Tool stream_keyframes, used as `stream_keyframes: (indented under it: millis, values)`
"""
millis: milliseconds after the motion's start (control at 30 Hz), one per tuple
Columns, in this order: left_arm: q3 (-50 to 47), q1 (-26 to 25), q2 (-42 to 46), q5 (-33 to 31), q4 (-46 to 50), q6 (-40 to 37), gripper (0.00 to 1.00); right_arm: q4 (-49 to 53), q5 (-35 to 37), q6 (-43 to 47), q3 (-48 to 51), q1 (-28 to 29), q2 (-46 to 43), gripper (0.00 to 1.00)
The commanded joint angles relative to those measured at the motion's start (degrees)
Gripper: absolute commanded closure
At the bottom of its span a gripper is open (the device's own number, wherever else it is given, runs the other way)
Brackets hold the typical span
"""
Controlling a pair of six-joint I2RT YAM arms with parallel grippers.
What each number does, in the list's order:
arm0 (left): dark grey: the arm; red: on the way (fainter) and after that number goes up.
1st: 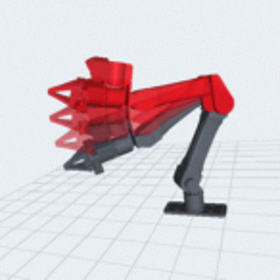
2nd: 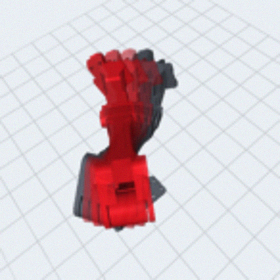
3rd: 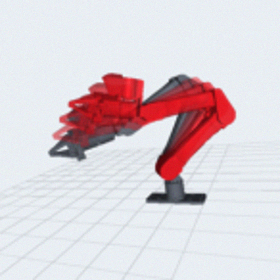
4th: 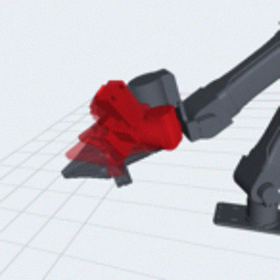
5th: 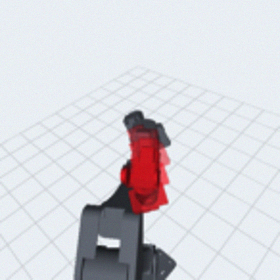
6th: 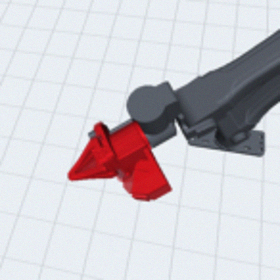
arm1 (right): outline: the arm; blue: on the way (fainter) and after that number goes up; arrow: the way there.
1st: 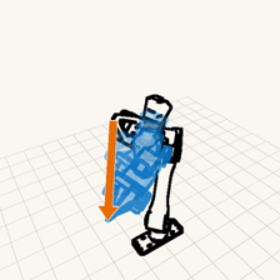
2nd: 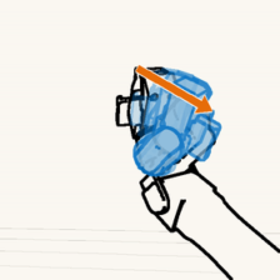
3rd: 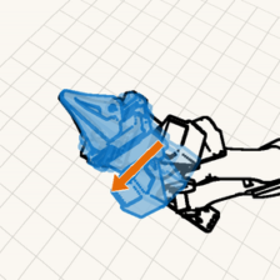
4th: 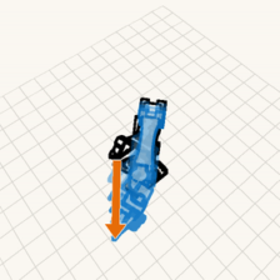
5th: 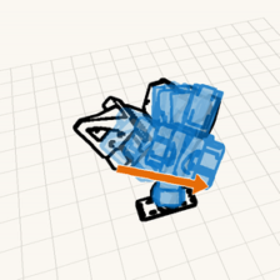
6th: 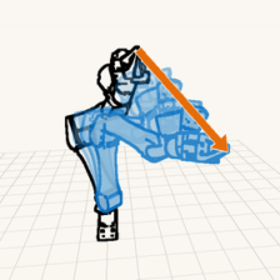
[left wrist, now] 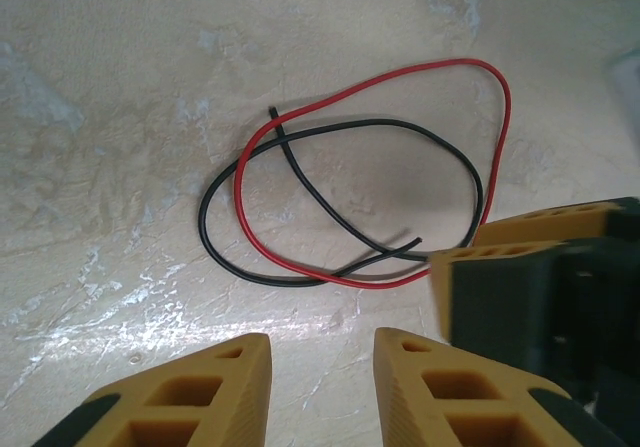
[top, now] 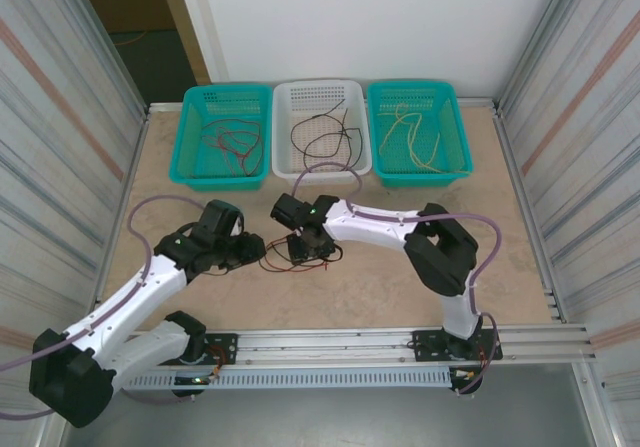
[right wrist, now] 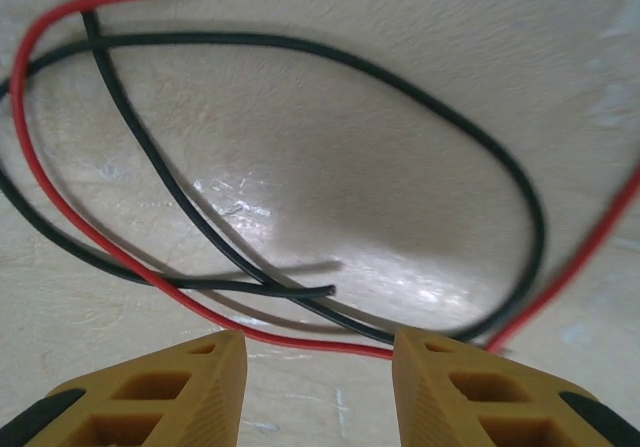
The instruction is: Untangle the cables
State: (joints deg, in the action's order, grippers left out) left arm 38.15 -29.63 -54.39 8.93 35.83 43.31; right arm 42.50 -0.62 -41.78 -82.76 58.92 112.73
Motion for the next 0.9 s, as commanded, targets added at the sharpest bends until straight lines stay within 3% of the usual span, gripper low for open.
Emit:
stream_keyframes:
  millis: [0,200,467,600,767,867]
  values:
    - [1.3,0.9,0.9,-0.4,1.1,-1.6,0.66,1.2,-3.4,0.8,-2.4,0.2,1.7,0.57]
    - [-0.7,2.7,3.1,1.4,0.2,-1.1,0.66,6.6,-7.0,6.8,-5.9,0.5,6.0,0.49]
    - [-0.7,4.8,5.1,2.3,0.7,-1.6,0.66,13.8,-6.9,14.5,-7.9,3.0,9.6,0.48]
    - [-0.7,5.3,5.8,2.9,0.1,-1.6,0.66,16.7,-3.7,14.7,-9.5,4.1,12.0,0.62]
    - [-0.5,5.5,6.4,3.4,-0.3,-1.5,0.66,17.8,-1.7,14.2,-10.8,4.5,14.3,0.71]
    - [-0.8,5.5,6.6,3.8,-0.7,-1.3,0.67,17.7,-0.8,14.3,-11.2,4.5,14.0,0.87]
